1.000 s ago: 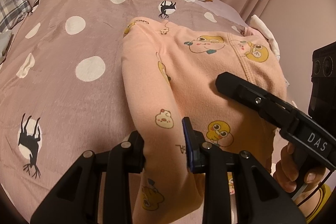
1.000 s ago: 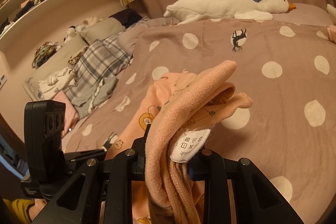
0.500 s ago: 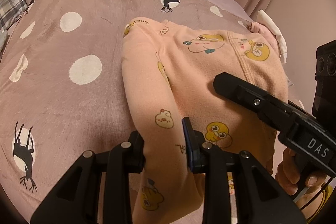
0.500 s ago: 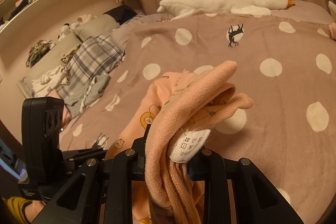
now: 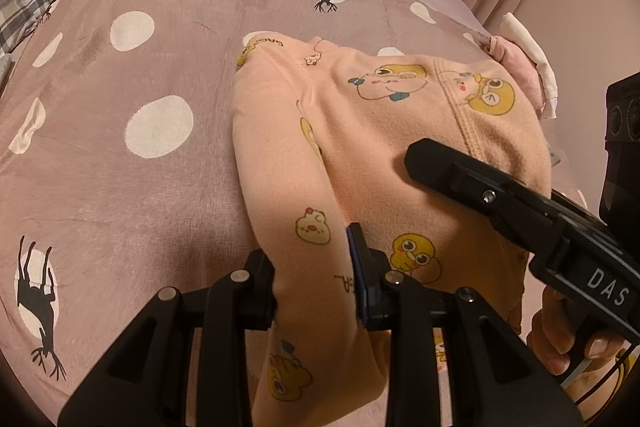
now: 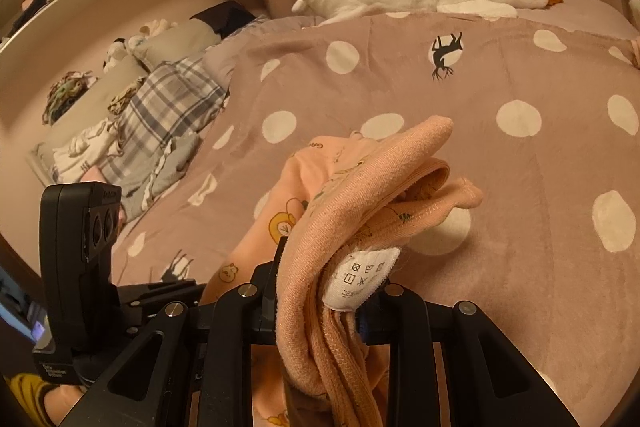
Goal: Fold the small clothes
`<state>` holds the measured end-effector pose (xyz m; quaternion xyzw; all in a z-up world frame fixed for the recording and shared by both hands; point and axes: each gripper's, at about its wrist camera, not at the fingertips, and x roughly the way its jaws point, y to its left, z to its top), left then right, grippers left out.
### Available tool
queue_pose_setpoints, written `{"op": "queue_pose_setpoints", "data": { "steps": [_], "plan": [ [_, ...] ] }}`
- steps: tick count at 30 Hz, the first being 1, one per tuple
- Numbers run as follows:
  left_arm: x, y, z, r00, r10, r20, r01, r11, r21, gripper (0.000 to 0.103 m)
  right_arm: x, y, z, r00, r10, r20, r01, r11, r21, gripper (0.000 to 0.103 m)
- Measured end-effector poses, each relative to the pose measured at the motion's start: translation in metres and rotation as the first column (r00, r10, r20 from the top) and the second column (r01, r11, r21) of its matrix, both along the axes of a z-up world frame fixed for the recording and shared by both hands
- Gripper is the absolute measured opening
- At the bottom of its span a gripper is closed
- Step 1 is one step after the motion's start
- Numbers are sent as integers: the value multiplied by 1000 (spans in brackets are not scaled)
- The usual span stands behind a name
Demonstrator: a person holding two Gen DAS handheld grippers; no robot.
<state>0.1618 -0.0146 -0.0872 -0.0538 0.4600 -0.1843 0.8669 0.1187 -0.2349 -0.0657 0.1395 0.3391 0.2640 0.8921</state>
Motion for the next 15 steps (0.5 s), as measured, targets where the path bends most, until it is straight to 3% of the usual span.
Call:
{"op": "queue_pose_setpoints", "data": {
  "steps": [15],
  "plan": [
    [9, -3, -13, 999, 6, -38, -6, 1000, 13, 30, 12, -5, -16, 998, -1, -56, 1, 1000, -3, 28]
  ]
}}
